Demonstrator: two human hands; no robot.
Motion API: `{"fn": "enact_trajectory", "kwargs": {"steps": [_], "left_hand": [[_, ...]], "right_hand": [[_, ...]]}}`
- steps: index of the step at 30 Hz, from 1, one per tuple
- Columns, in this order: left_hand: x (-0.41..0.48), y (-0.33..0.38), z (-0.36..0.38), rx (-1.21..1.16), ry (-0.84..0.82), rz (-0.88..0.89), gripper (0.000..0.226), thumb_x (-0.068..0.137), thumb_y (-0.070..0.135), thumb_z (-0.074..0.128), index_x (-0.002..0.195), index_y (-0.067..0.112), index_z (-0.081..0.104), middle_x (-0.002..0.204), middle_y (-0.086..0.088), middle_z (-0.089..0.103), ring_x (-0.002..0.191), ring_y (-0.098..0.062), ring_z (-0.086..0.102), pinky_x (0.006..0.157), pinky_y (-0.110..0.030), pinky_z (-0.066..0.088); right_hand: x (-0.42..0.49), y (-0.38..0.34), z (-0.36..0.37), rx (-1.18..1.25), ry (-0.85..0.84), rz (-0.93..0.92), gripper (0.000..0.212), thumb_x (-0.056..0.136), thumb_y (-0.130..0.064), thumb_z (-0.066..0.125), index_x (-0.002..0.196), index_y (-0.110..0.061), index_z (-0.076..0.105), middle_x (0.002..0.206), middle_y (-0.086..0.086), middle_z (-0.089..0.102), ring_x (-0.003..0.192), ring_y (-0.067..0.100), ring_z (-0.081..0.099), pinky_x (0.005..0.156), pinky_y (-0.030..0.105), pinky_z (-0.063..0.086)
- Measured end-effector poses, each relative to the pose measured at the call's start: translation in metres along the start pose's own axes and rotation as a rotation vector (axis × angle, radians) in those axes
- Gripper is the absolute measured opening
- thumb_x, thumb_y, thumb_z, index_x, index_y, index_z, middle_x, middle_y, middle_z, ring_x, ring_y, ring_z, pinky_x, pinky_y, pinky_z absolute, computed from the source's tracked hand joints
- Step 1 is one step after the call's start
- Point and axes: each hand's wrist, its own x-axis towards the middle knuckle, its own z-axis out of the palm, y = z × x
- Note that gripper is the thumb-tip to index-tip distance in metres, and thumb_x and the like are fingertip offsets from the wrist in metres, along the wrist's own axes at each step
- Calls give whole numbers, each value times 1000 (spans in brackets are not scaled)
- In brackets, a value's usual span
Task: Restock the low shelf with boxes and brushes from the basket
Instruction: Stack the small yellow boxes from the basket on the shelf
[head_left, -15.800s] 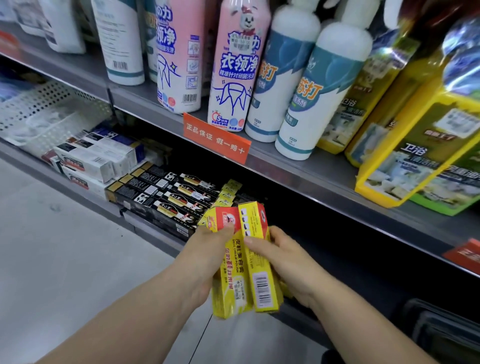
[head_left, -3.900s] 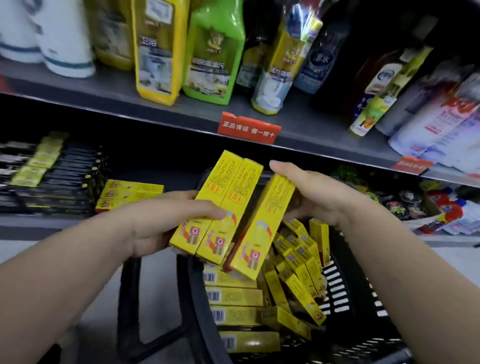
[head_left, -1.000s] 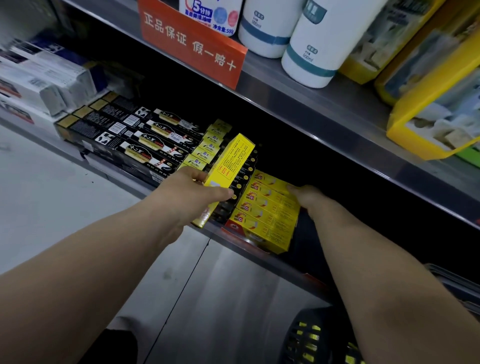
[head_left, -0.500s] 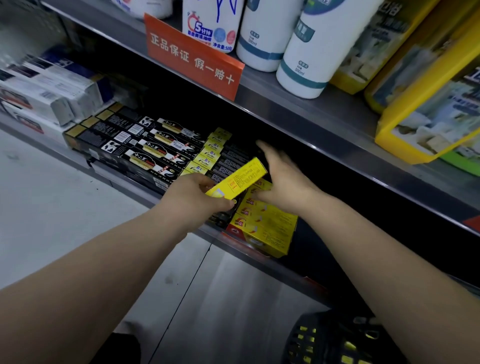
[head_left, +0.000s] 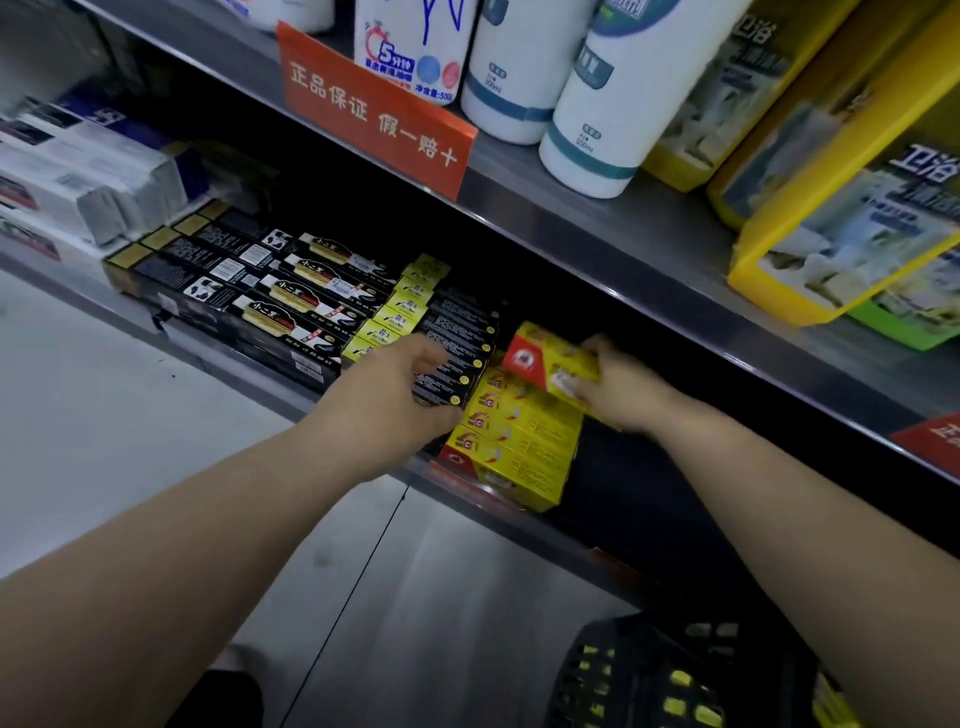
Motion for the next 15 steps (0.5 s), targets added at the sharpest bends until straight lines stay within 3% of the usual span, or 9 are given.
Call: {"fn": "enact_trajectory", "kwargs": {"steps": [3,6,9,15], "left_hand": [[2,1,3,2,-3,12,44,83,24,68,124,23,51,116,9,53,101,-6,48,79,-21,37],[4,3,6,-7,-10,14,39,83,24,68,119,24,54,106,13,53,98,-5,51,72,-17,39],[5,4,9,4,-31,26,35,84,24,66,116,25,55,105,13,55,97,-6,53,72,-17,41],[2,11,11,34,-60,53,28,85,23,63,112,27,56,108,13,57,98,-6,55,80,-21,45]], "right_hand": [[39,15,12,56,57,214,67,98,-35,43,148,-3,11,146,22,35,129,36,41,99,35,36],[71,26,25,112,102,278,60,98,-28,45,147,-5,17,147,21,31,133,36,35,107,41,32],[92,34,45,29,38,252,49,98,-28,45,143,-15,29,147,18,33,134,36,33,110,46,28],[98,34,70,-68,-117,140,51,100,-20,38,148,-25,22,148,15,34,130,33,40,108,40,35]]}}
